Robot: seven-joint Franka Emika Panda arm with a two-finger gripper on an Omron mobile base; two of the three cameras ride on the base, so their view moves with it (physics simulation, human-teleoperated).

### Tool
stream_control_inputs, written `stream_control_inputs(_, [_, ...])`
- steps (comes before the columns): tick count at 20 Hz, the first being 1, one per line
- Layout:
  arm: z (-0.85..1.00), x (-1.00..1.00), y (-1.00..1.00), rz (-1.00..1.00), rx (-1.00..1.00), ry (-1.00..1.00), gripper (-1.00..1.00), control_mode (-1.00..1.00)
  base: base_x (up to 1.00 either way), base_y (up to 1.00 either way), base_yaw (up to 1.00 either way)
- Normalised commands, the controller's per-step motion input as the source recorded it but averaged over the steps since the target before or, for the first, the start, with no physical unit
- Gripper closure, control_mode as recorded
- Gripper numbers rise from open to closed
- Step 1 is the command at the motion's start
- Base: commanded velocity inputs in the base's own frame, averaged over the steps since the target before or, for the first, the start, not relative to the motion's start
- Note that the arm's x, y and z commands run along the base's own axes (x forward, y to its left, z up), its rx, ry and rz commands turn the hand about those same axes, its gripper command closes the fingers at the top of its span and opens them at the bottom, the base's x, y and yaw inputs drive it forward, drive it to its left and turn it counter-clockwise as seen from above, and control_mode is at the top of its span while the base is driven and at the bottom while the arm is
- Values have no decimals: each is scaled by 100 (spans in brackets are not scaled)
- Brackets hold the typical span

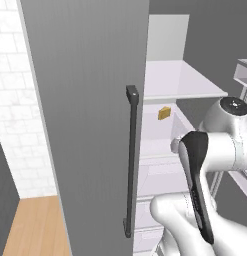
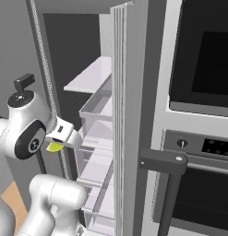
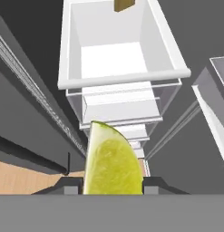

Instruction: Grab a lemon wedge from the fridge and one ice cube from the ice bowl, and put them in the glass of lemonade.

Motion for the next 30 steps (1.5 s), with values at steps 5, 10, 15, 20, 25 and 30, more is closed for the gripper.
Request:
stream_control_inputs(5, [42, -43, 2, 3, 0, -2, 100, -100, 0, 0, 0])
stream_control_inputs(10, [1, -1, 0, 0, 0, 0, 100, -100, 0, 0, 0])
stream_control_inputs(15, [0, -3, 0, 0, 0, 0, 100, -100, 0, 0, 0])
stream_control_inputs(20, [0, -11, 0, 0, 0, 0, 100, 100, -80, 11, 0])
stream_control_inputs(25, [0, 0, 0, 0, 0, 0, 100, 100, -100, 25, -17])
stream_control_inputs(30, [0, 0, 0, 0, 0, 0, 100, 100, -100, 4, -39])
